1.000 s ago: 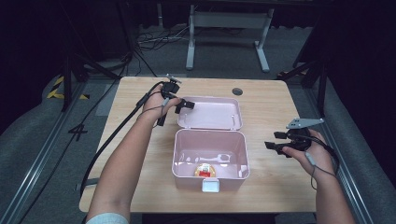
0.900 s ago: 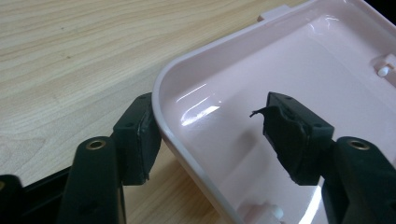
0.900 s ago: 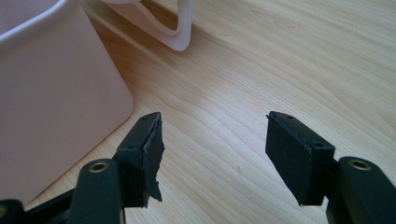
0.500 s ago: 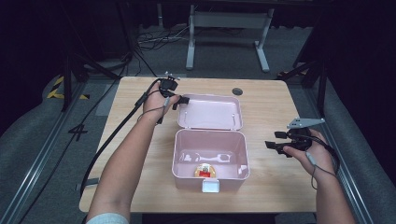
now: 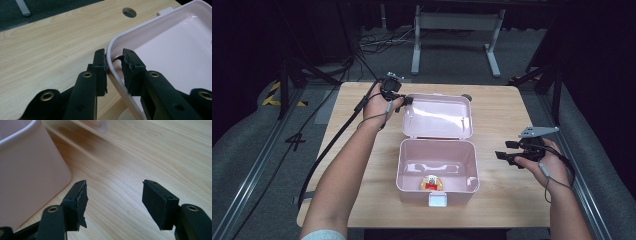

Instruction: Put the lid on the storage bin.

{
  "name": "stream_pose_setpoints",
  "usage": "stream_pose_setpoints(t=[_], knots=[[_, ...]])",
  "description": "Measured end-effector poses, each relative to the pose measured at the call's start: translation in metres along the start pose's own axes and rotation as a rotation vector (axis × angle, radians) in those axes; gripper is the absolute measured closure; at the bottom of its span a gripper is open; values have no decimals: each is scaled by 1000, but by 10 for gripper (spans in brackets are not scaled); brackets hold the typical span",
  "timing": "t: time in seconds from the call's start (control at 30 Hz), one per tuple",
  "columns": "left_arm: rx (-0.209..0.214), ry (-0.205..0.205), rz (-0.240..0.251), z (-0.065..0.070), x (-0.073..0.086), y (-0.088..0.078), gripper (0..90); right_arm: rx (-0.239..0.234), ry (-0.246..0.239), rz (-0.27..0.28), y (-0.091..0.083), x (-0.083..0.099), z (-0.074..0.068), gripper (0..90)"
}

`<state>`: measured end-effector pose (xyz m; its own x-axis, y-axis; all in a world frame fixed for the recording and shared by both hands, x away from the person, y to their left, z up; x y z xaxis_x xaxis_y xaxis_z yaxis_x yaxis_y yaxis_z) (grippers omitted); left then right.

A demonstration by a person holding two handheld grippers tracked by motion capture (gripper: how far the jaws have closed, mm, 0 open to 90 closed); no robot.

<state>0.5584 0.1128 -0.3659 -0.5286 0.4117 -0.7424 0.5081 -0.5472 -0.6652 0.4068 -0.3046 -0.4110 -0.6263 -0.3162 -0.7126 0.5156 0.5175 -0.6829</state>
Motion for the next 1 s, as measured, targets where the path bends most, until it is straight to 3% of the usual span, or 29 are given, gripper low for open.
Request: stream_pose_setpoints(t=[0.53,1.0], knots=[[-20,25,98,9,-13,-32,766,-13,-4,2,1,-1,-4,378],[-4,31,155,15,-17,-51,773,-42,-5,21,-3,-5,-10,389]])
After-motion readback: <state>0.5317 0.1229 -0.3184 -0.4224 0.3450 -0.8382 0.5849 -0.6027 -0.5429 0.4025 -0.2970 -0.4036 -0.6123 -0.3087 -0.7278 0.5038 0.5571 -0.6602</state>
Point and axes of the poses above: each handheld gripper's, and its own axes: y roughly forward along the jaws, x roughly out of its underside, z roughly to its right, the point moved 2 cm from there along y, roughly forward along the jaws, and after that the axes turned 8 degrees about y, right-handed, at the moved point
